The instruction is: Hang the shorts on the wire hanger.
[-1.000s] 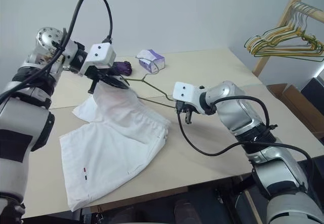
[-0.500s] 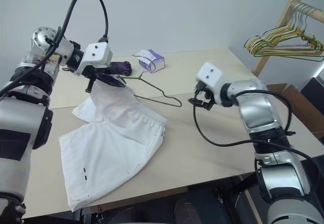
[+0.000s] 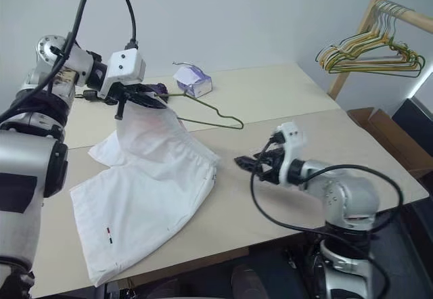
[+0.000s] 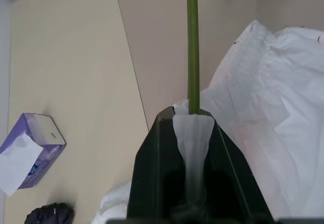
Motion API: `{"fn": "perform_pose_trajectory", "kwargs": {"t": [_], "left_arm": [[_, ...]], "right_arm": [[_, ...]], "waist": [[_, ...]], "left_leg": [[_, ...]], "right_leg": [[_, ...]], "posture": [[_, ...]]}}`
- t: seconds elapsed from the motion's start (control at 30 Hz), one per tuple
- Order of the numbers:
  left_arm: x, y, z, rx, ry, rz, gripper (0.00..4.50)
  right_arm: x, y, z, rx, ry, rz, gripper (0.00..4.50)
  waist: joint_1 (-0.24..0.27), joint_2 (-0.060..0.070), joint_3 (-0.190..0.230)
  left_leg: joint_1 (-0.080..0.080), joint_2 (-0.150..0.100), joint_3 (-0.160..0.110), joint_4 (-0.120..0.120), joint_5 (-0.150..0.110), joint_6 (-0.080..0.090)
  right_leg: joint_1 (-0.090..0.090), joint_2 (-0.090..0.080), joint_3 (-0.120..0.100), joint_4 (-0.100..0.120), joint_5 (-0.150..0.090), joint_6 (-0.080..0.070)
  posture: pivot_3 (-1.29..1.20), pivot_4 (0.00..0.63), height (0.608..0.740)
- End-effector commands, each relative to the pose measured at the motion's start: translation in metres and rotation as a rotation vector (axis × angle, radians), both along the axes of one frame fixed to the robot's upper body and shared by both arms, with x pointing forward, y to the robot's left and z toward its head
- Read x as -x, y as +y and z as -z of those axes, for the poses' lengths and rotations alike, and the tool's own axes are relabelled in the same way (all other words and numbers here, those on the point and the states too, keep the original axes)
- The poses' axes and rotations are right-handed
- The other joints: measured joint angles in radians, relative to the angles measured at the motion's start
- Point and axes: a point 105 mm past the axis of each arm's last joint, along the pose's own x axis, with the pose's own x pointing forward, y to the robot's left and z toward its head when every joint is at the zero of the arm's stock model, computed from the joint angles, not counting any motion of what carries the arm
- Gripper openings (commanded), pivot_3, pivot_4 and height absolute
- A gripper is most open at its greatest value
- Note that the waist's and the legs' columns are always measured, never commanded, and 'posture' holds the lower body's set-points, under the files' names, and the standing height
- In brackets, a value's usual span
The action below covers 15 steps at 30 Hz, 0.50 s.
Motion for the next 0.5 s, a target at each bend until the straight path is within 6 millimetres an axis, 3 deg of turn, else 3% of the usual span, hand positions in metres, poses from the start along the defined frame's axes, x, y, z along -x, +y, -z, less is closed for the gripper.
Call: {"fn": "perform_pose_trajectory", "kwargs": {"t": [0.03,0.2,0.37,0.5], "left_arm": [[-0.001,0.001,-0.015,0.021,-0.055,-0.003,0.04],[-0.001,0.001,-0.015,0.028,-0.059,-0.006,0.04],[-0.001,0.002,-0.016,0.031,-0.061,-0.006,0.04],[0.000,0.003,-0.015,0.033,-0.061,-0.007,0.04]], "right_arm": [[0.003,0.032,-0.004,-0.050,0.020,-0.029,4.34],[0.002,0.069,0.010,-0.091,0.077,-0.061,4.34],[-0.003,0.085,0.028,-0.075,0.108,-0.056,4.34],[-0.009,0.092,0.034,-0.072,0.090,-0.046,3.47]], "waist": [[-0.005,0.000,0.000],[-0.011,0.000,0.000],[-0.012,0.000,0.000],[-0.014,0.000,0.000]], "left_leg": [[-0.001,0.000,0.000,0.000,0.000,0.000],[-0.002,-0.001,-0.003,0.001,0.000,0.000],[-0.002,-0.001,-0.003,0.001,0.000,0.000],[-0.002,-0.001,-0.004,0.001,0.000,0.000]], "right_leg": [[0.000,0.000,0.000,0.000,0.000,0.000],[0.000,-0.001,-0.002,0.000,0.000,0.000],[0.000,-0.001,-0.003,0.000,0.000,0.000],[0.000,-0.001,-0.003,0.000,0.000,0.000]], "posture": [[-0.21,0.000,0.740],[-0.20,0.000,0.740],[-0.19,0.000,0.740],[-0.18,0.000,0.740]]}}
